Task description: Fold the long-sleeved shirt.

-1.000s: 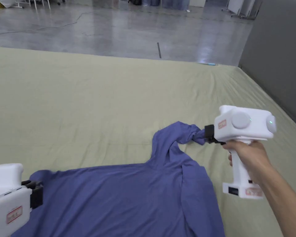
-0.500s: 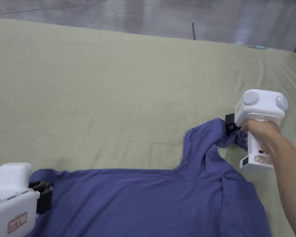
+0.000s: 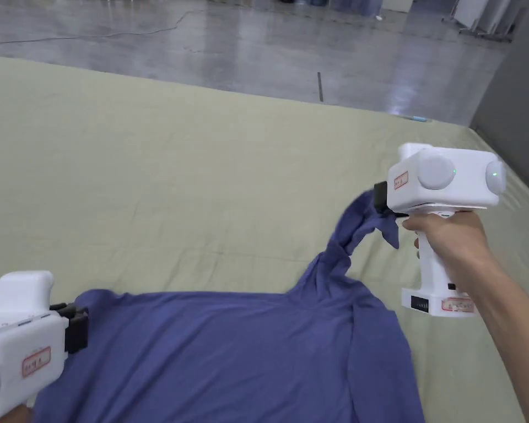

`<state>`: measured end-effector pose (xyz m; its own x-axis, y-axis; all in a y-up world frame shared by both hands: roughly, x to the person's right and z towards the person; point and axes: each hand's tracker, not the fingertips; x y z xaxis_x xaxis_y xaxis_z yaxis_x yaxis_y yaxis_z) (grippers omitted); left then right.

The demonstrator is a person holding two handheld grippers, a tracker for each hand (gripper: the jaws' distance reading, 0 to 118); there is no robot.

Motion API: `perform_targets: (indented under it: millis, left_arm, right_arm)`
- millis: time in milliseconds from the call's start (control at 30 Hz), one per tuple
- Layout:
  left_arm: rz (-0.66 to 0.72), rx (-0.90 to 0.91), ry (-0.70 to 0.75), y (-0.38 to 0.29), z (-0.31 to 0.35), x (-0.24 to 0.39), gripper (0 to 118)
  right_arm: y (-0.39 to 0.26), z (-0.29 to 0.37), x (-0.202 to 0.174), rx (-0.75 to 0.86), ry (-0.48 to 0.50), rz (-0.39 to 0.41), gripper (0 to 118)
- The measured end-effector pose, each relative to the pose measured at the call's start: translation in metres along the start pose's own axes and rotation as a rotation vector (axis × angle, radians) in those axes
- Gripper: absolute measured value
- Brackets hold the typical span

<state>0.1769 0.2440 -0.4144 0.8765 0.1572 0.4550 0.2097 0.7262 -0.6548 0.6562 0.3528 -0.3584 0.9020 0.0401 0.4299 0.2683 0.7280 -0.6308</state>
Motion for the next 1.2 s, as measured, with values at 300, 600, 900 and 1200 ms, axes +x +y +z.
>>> perform_targets:
  millis: [300,600,900,1200]
  left_arm:
    - [0.013,0.026,-0.037,-0.036,0.079,-0.003,0]
    - [0.026,0.000,-0.038,-0.062,0.101,-0.005,0]
    - [0.023,0.013,-0.065,-0.067,0.112,0.001,0]
    - [0.024,-0.035,-0.057,-0.040,0.069,-0.008,0]
  right_arm:
    - [-0.165,0.147,-0.050,-0.086,0.130,0.071,8]
    - [-0.284,0.074,-0.055,-0.318,0.069,0.028,114]
    - [-0.253,0.179,-0.024,0.000,0.065,-0.141,2]
    - [-0.246,0.146,-0.015,-0.064,0.069,-0.140,2]
